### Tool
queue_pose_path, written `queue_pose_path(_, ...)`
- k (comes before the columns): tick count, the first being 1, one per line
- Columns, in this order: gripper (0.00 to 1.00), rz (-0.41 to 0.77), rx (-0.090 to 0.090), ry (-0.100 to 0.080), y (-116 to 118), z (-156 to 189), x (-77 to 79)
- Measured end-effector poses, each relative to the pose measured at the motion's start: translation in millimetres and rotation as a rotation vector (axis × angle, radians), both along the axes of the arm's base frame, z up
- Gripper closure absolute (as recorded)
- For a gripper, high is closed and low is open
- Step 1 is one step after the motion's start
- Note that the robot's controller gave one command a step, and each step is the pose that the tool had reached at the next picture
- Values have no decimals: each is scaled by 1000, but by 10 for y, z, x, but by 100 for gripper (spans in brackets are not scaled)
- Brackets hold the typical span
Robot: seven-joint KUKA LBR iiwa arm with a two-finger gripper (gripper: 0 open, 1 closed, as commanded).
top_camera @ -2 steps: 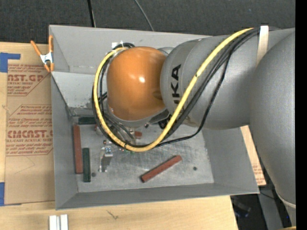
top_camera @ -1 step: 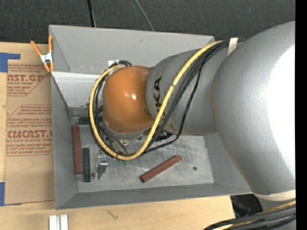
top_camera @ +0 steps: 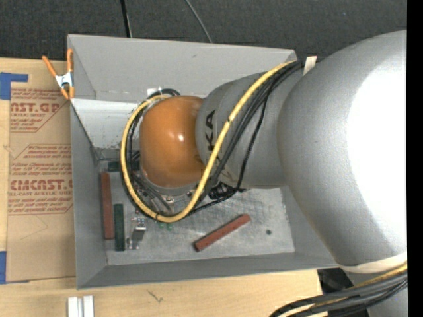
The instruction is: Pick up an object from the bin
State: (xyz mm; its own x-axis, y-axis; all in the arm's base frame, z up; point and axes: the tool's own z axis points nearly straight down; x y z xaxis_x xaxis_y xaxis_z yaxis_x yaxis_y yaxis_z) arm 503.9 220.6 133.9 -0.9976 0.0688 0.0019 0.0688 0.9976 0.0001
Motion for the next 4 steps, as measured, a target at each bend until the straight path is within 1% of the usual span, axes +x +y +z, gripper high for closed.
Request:
queue_pose_path(1, 0, 52, 0, -2, 96, -380, -96)
queue_pose_path(2, 100, -105, 5, -7, 112, -595, 52)
queue_pose_path(3, 100, -106, 5, -8, 112, -595, 53)
queue_pose_path(4, 0, 119, 2, -9, 160, 102, 503)
